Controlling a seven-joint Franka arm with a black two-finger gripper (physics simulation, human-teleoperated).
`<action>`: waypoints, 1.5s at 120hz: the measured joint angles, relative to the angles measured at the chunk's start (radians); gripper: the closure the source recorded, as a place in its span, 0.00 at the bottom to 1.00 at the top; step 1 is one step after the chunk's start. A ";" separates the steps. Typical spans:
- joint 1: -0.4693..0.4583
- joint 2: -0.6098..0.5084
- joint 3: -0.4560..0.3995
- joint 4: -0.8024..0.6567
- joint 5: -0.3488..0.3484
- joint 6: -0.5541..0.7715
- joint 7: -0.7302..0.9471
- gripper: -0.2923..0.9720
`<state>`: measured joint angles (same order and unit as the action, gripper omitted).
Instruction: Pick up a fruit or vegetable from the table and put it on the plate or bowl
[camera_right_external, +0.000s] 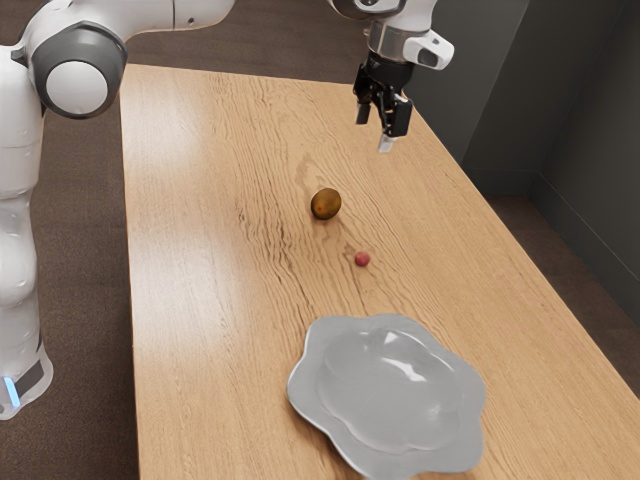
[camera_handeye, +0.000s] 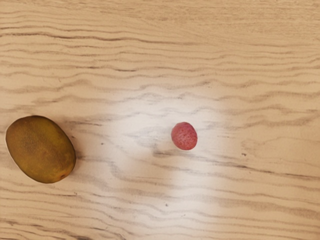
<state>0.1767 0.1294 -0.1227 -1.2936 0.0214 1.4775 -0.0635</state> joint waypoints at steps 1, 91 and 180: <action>0.000 0.000 0.000 0.000 0.000 0.000 0.000 0.23; 0.049 -0.047 -0.025 -0.248 0.015 0.113 0.393 0.23; 0.202 0.019 0.008 -0.282 -0.104 0.069 -0.174 0.23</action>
<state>0.3787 0.1487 -0.1151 -1.5758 -0.0826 1.5467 -0.2373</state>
